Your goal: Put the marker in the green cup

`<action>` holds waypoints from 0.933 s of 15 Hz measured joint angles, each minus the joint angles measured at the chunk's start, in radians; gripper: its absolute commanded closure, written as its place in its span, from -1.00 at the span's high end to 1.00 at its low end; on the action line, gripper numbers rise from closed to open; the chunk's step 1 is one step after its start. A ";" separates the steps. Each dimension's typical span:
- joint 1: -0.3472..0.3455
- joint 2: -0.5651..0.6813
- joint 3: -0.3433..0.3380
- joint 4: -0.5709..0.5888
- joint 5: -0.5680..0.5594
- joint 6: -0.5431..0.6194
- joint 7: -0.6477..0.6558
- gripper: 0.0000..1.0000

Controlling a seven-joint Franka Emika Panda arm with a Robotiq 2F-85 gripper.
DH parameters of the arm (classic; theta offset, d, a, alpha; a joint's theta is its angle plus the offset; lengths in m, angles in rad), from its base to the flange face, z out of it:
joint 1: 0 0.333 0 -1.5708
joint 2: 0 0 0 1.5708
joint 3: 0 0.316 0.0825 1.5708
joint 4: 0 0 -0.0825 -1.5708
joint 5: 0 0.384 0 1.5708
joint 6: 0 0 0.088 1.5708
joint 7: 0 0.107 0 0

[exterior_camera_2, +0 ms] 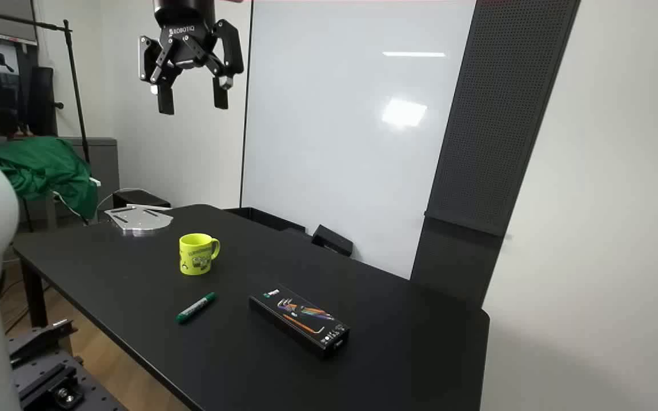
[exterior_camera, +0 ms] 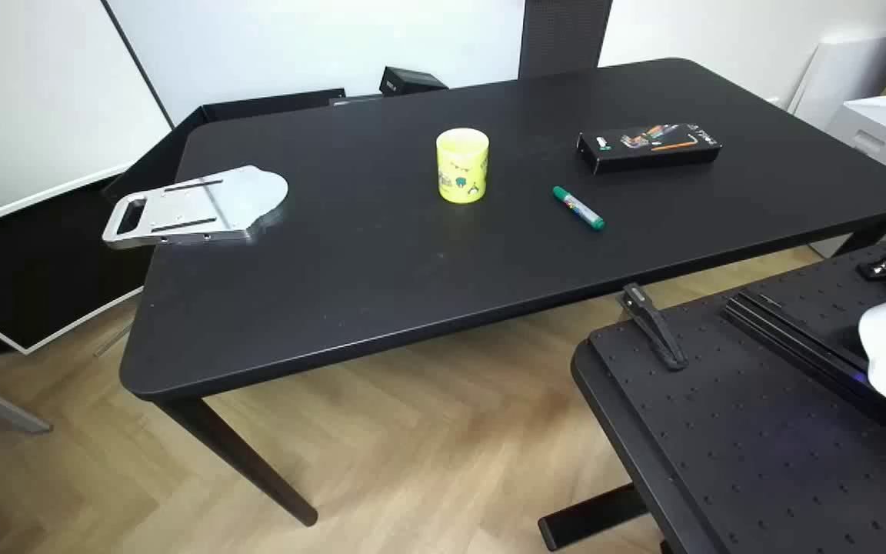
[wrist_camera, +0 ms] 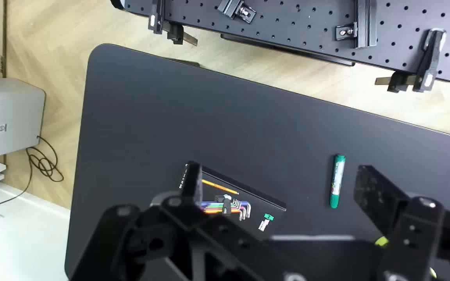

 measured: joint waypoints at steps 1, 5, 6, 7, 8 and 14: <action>0.000 0.000 0.000 0.000 0.000 0.001 0.000 1.00; 0.000 -0.002 0.000 0.000 0.000 0.002 0.000 1.00; 0.000 -0.002 0.000 0.000 0.000 0.002 0.000 1.00; 0.000 -0.002 0.000 0.000 0.000 0.002 0.000 1.00; 0.000 -0.002 0.000 0.000 0.000 0.002 0.000 1.00; 0.009 -0.002 -0.012 -0.011 0.014 0.102 0.003 1.00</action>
